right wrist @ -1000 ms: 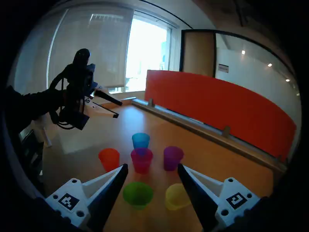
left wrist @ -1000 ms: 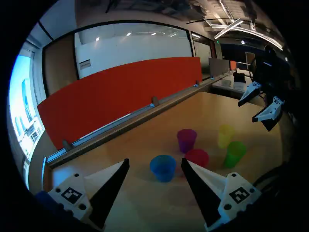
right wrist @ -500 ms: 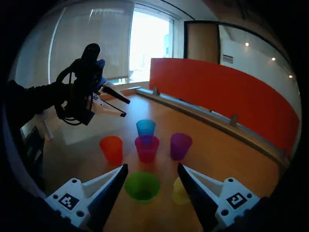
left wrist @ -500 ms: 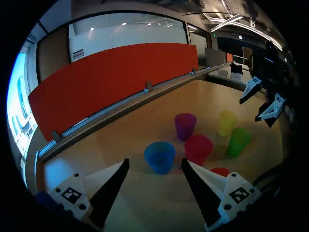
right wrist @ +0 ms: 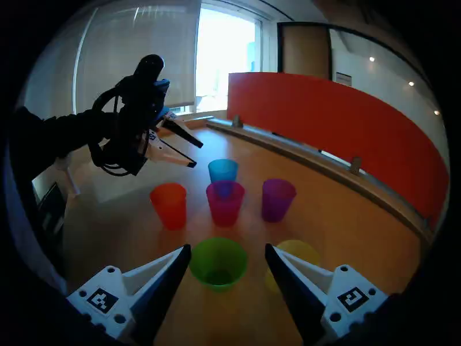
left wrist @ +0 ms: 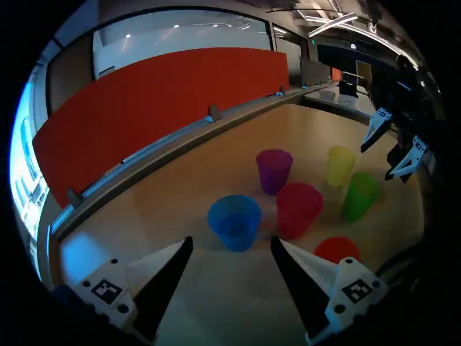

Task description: Pour water

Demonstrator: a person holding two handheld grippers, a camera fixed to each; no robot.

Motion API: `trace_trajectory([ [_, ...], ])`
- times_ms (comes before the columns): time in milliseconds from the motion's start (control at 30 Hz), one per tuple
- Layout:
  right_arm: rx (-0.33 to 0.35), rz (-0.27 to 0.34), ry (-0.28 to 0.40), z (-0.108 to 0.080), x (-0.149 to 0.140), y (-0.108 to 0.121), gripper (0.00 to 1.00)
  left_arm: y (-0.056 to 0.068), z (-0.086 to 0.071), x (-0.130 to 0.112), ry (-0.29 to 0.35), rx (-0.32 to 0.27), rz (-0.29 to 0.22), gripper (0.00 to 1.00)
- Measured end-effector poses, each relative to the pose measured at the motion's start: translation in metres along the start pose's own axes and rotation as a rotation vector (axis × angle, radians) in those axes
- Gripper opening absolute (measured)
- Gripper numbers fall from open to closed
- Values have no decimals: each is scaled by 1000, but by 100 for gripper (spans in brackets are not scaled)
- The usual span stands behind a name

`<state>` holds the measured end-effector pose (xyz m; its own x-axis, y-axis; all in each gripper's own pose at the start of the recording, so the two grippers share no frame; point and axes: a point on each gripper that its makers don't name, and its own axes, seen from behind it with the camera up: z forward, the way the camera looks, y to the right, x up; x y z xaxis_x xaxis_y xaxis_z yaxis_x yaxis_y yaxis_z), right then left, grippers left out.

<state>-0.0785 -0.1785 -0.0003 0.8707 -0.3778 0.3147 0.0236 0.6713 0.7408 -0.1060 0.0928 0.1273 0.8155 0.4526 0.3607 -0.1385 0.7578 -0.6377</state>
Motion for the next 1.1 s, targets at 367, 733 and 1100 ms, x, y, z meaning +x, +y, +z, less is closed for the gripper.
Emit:
trace_trajectory([
  [367,14,4,-30,2,-19,-10,99,7,11,-14,-36,-43,47,100],
  [733,12,10,-51,4,-32,-10,99,9,24,-19,-50,-68,47,100],
  [1100,9,7,-68,14,-42,-8,99,8,43,-17,-66,-83,54,100],
])
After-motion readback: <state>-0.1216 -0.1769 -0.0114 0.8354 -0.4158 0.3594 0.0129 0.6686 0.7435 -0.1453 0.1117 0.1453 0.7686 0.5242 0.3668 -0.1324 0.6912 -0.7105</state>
